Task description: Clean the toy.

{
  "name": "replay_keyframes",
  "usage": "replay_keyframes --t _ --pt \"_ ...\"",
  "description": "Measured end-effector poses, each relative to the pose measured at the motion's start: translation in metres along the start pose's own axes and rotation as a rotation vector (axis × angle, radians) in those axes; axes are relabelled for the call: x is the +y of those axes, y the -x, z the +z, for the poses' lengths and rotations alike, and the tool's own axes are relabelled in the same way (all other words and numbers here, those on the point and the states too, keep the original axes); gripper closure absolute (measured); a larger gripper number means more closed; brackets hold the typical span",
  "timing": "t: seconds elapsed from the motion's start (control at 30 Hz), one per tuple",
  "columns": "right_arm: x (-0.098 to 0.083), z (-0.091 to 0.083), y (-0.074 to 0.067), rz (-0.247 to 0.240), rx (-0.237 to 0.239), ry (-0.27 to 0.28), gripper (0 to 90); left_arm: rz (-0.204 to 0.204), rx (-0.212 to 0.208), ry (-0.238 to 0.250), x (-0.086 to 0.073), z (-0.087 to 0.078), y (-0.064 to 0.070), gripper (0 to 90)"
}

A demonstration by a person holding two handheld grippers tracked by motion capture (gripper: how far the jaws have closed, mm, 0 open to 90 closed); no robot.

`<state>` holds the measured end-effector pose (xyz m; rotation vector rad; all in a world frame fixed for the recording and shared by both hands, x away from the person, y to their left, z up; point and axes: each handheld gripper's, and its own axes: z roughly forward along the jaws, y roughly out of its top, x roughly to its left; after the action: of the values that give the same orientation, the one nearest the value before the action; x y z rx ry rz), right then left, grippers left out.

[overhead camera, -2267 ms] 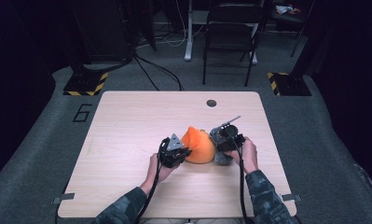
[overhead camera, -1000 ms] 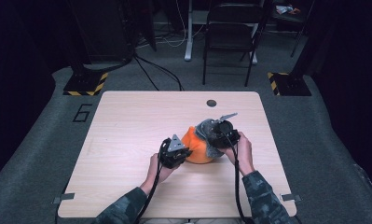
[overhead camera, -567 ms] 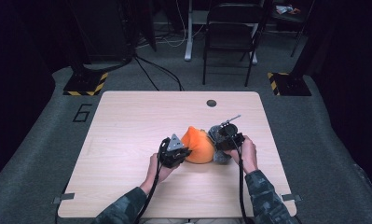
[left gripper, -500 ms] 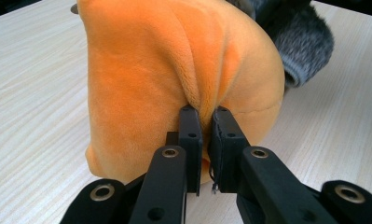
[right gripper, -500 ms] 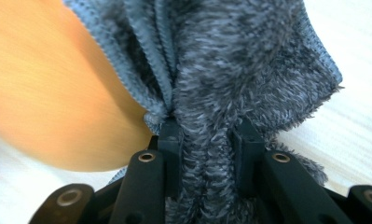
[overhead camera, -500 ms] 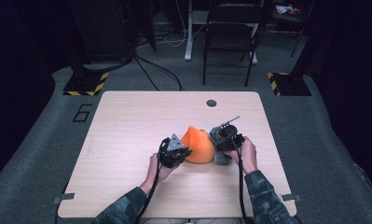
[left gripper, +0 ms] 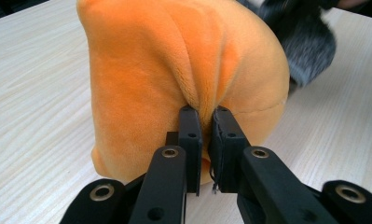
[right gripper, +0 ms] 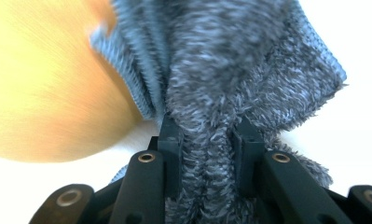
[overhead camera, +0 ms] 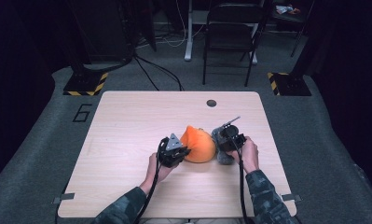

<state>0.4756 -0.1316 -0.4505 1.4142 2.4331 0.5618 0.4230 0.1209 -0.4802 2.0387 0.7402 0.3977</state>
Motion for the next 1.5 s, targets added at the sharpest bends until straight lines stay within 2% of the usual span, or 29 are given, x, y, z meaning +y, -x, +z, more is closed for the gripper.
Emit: replay_keyframes --t 0.1,0.13,0.2,0.27,0.37,0.5,0.67,0.7,0.87,0.93,0.97,1.03,1.13,1.2,1.4,1.43,1.5 --pt "0.005 -0.02 -0.002 0.014 0.021 0.071 69.6 -0.006 0.007 0.004 0.0 0.0 -0.002 83.5" --pt "0.006 -0.026 -0.003 0.003 0.029 0.086 69.6 -0.008 0.009 0.004 0.0 0.0 -0.002 83.5" --pt "0.009 -0.036 -0.008 -0.003 0.058 0.102 69.6 -0.011 0.007 0.0 0.0 0.0 -0.003 83.4" --pt "0.01 -0.038 -0.016 -0.025 0.076 0.095 69.6 -0.015 0.012 0.005 -0.001 0.0 -0.003 83.3" --pt "0.011 -0.032 -0.024 -0.048 0.071 0.083 69.7 -0.023 0.014 0.013 -0.001 0.0 -0.003 82.9" --pt "0.009 -0.023 -0.021 -0.035 0.061 0.096 69.8 -0.016 0.026 0.024 0.0 -0.001 -0.003 78.9" --pt "0.008 -0.013 -0.019 -0.037 0.044 0.118 70.0 0.002 0.086 0.014 0.001 -0.001 -0.003 57.4" --pt "0.008 -0.012 -0.019 -0.031 0.055 0.123 70.0 0.003 0.086 0.008 0.001 -0.001 -0.003 55.2" --pt "0.007 -0.01 -0.017 -0.041 0.036 0.125 70.0 -0.003 0.117 -0.008 -0.001 0.002 -0.007 45.7" --pt "0.007 -0.008 -0.016 -0.041 0.033 0.127 70.1 -0.005 0.104 -0.022 -0.003 0.005 -0.008 46.4" --pt "0.006 -0.007 -0.016 -0.036 0.037 0.12 70.1 -0.004 0.096 -0.014 -0.004 0.006 -0.008 48.9" --pt "0.006 -0.006 -0.014 -0.039 0.037 0.128 70.0 -0.006 0.092 -0.013 -0.004 0.007 -0.007 56.6" --pt "0.006 -0.006 -0.013 -0.031 0.042 0.13 70.0 -0.041 0.09 0.009 -0.005 0.007 -0.007 71.3" --pt "0.006 -0.007 -0.011 -0.02 0.036 0.14 70.0 -0.058 0.075 0.006 -0.003 0.005 -0.005 76.1" --pt "0.007 -0.016 -0.007 0.01 0.037 0.142 70.0 -0.073 0.07 0.009 0.0 0.004 0.0 80.0" --pt "0.007 -0.017 -0.007 0.009 0.032 0.149 70.0 -0.083 0.057 0.003 0.0 0.003 0.0 80.1" --pt "0.008 -0.022 -0.007 -0.001 0.026 0.178 70.0 -0.087 0.057 0.005 0.0 0.004 0.0 80.1"
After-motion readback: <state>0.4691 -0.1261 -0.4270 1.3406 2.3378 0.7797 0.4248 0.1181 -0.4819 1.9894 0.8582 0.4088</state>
